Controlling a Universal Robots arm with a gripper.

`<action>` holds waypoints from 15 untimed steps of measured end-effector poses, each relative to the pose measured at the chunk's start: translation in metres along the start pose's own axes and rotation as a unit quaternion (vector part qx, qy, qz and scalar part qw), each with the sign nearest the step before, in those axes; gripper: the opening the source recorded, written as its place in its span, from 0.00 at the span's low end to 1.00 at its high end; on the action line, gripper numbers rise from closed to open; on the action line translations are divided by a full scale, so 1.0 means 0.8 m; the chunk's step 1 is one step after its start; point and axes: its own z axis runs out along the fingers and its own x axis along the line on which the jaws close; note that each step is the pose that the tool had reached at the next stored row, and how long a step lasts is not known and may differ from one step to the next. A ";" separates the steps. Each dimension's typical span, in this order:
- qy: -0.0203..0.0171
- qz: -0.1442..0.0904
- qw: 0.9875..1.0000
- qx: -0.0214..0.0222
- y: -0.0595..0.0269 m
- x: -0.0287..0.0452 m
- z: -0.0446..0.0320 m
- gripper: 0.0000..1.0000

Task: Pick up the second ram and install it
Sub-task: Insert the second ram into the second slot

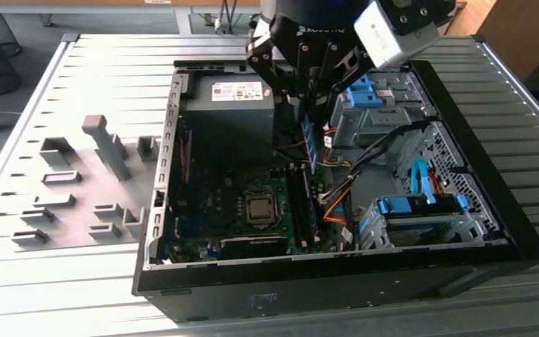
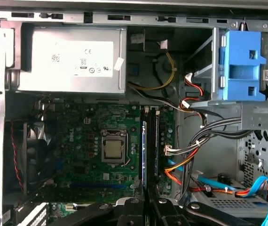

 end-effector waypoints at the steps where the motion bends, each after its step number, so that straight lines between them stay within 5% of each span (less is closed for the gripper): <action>1: 0.000 0.009 1.000 0.000 0.000 0.0000 0.0004 0.14; 15: 0.000 0.022 1.000 0.000 0.000 0.0001 0.0052 0.14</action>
